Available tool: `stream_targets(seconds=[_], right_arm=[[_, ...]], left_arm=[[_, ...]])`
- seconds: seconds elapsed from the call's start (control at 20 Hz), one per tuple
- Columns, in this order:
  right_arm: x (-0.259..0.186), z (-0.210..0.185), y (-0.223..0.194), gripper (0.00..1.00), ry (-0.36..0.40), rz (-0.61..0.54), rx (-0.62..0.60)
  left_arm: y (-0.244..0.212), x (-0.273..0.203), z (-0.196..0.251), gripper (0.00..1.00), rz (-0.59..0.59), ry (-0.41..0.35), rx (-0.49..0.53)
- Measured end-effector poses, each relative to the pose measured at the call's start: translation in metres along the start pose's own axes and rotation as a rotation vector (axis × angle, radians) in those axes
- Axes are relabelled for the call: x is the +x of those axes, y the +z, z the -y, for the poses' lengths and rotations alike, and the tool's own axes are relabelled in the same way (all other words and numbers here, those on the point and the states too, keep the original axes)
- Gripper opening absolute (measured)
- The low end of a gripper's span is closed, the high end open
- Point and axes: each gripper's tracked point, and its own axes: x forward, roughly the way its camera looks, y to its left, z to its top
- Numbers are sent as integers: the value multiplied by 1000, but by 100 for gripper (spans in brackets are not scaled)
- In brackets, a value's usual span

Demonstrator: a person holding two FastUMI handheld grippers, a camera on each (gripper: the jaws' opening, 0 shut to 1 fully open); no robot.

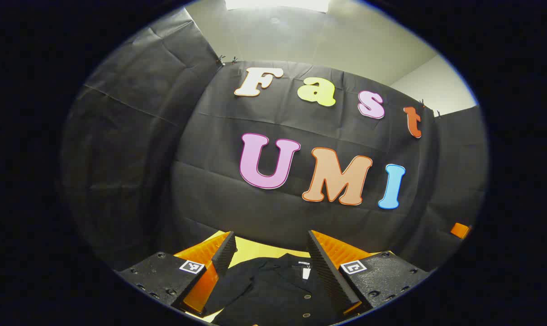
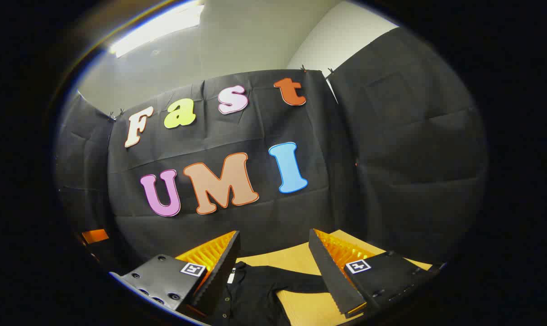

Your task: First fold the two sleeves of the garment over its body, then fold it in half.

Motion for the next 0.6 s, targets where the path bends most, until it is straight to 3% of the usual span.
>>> stream_targets(seconds=[0.05, 0.1, 0.15, 0.2, 0.6], right_arm=[[0, -2, -2, 92, 3, -3, -7], [1, -4, -2, 96, 7, -7, -9], [0, -6, -3, 92, 12, -8, -8], [0, -7, -1, 96, 14, -4, -5], [3, -14, 4, 96, 27, 9, -7]], left_arm=[[-1, 0, -1, 92, 2, 2, -2], [-2, 1, -1, 93, 1, 5, -4], [-2, -1, -1, 94, -2, 7, -6], [-2, -1, -1, 92, -2, 7, -9], [-5, -1, -2, 92, -9, 26, -23]])
